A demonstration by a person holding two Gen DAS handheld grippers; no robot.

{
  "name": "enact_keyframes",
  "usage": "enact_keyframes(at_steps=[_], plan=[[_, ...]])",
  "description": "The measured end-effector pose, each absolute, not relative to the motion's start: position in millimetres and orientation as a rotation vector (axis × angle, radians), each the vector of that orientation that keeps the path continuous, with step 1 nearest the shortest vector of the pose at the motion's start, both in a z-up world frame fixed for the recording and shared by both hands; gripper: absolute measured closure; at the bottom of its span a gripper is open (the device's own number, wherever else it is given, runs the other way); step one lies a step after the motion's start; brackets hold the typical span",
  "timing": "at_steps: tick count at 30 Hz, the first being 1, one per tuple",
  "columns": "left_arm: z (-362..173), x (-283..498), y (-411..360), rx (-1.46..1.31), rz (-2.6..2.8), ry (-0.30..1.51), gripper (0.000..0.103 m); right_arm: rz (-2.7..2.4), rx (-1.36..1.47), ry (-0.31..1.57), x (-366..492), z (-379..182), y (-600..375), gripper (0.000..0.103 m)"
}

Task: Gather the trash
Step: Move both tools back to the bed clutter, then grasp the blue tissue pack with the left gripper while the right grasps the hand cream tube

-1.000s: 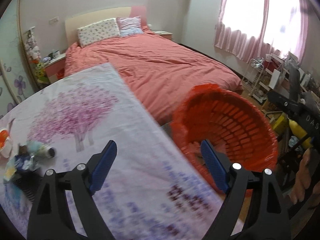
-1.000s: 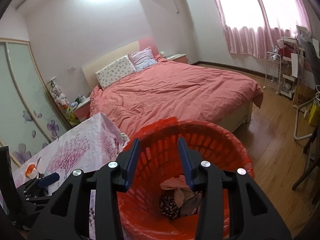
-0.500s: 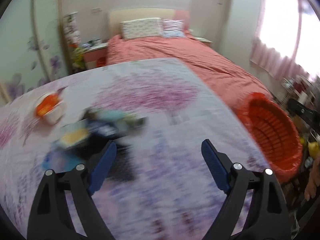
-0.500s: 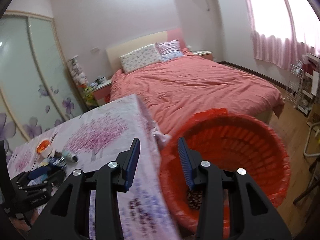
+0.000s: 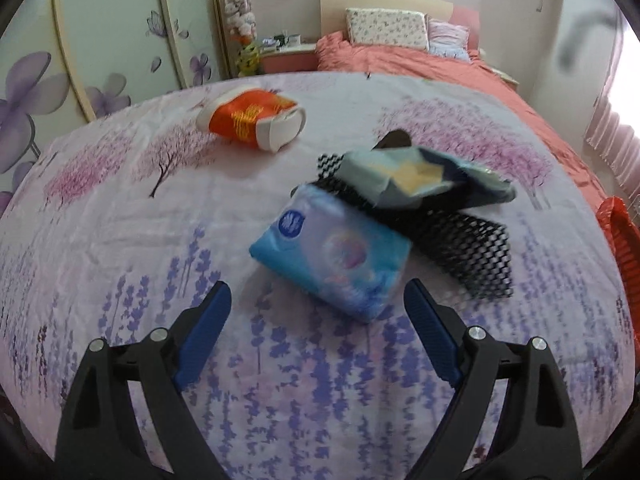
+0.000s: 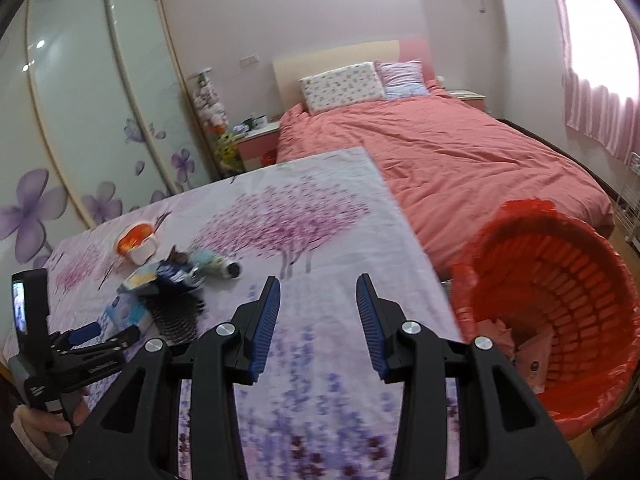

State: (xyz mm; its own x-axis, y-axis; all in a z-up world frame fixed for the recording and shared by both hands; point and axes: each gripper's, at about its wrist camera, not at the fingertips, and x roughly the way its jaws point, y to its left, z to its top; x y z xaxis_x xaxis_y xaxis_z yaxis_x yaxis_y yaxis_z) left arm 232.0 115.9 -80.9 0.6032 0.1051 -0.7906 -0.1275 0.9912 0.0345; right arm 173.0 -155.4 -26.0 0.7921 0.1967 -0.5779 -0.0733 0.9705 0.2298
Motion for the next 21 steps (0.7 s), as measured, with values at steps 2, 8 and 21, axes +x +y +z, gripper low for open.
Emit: enact_keyframes(at_steps=[2,8,21], plan=[[-88,236,117,-0.014,0.146,0.937,0.016,0.157,0.193,0.647,173,-27,-148,0.062],[-88,241,134,-0.025,0.177,0.933,0.016,0.178,0.186,0.66,179,-29,-130,0.059],[-69,238,195,-0.211,0.231,0.86,0.018,0.207,0.181,0.694,187,-41,-116,0.059]])
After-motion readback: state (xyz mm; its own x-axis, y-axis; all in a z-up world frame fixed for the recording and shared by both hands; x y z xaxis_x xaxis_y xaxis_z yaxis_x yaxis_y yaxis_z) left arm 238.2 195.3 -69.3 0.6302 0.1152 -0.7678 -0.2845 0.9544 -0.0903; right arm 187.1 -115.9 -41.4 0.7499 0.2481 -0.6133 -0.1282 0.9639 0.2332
